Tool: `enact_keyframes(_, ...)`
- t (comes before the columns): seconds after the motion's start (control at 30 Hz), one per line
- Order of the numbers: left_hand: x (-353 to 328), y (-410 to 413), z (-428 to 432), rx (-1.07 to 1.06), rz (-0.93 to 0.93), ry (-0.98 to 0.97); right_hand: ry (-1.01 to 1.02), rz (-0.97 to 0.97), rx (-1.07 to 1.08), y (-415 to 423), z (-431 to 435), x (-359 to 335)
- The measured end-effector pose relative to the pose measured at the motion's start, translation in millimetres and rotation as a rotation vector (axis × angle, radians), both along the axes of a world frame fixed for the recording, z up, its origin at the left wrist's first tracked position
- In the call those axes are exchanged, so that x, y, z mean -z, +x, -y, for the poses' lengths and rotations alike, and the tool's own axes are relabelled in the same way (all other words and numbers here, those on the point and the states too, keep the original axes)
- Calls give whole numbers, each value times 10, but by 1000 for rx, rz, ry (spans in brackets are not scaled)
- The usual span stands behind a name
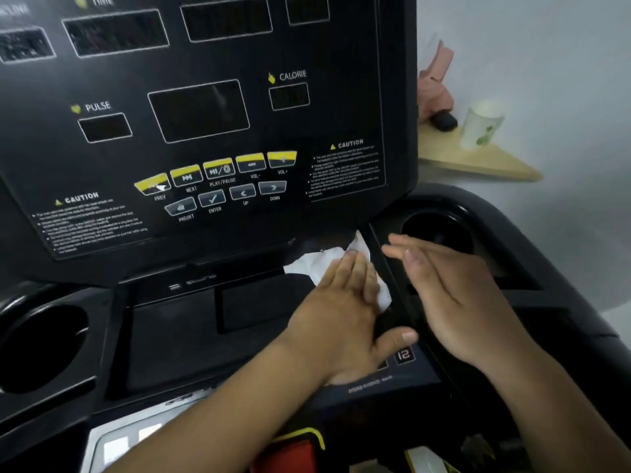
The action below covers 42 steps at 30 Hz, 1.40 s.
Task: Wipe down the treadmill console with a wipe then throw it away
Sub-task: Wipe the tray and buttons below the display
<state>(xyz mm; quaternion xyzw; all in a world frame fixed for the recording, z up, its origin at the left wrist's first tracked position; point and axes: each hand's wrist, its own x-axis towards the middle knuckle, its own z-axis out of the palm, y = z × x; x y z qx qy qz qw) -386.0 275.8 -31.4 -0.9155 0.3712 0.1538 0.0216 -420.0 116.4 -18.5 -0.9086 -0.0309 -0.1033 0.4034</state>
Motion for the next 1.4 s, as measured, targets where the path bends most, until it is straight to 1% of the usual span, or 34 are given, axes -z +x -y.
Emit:
enact_keyframes(0.07,59,-6,-91,-11,-75,-87,-7,7,5,-4,37,-12)
enact_keyframes(0.1,61,-58,-175,1,-95,-95,-13,8,7,-18,58,-21)
enact_keyframes(0.2,-4,-185,-338,-9,-89,-45,2,14,20,-73,99,-29)
enact_keyframes(0.3,-13,-48,-136,-44,-32,21,-8,-11,-3,-76,83,-6)
enact_keyframes(0.4,-50,-100,-44,-9,-36,-21,-47,-17,-15,-52,61,-18)
enact_keyframes(0.47,-94,-267,-236,14,-89,-71,-53,-19,-45,-76,18,4)
enact_keyframes(0.5,-123,-300,-331,-6,-91,-66,-55,-29,-72,-89,-18,24)
enact_keyframes(0.57,-79,-197,-369,-73,-4,-19,-75,-81,-135,-94,-107,84)
enact_keyframes(0.6,-28,-121,-321,-107,45,-12,-88,-95,-148,-79,-138,115)
enact_keyframes(0.63,-14,-82,-249,-132,53,-34,-100,-96,-139,-51,-149,134)
enact_keyframes(0.7,-27,-180,-149,-117,-19,-121,-144,-93,-76,22,-128,138)
enact_keyframes(0.77,-74,-374,-249,-94,-116,-181,-206,-165,-47,69,-109,145)
enact_keyframes(0.8,-86,-399,-348,-112,-134,-191,-227,-218,-53,84,-119,155)
enact_keyframes(0.83,-90,-353,-431,-146,-123,-185,-244,-258,-70,97,-146,161)
enact_keyframes(0.9,-57,-175,-462,-224,-37,-129,-258,-285,-110,125,-227,175)
enact_keyframes(0.97,-54,-120,-348,-224,7,-104,-233,-288,-110,133,-279,196)
enact_keyframes(1.07,-95,-390,-362,-149,-84,-145,-161,-307,-40,129,-272,249)
enact_keyframes(1.13,-134,-476,-573,-185,-128,-167,-185,-344,-37,97,-304,309)
enact_keyframes(1.23,-61,-241,-537,-170,-34,-151,-217,-318,-24,110,-319,397)
enact_keyframes(1.3,37,-65,-287,-87,-29,-197,-110,-248,22,130,-255,423)
enact_keyframes(1.37,113,-49,-175,-29,-78,-269,47,-258,88,139,-180,403)
enact_keyframes(1.4,117,-110,-228,-11,-92,-298,77,-271,85,133,-177,394)
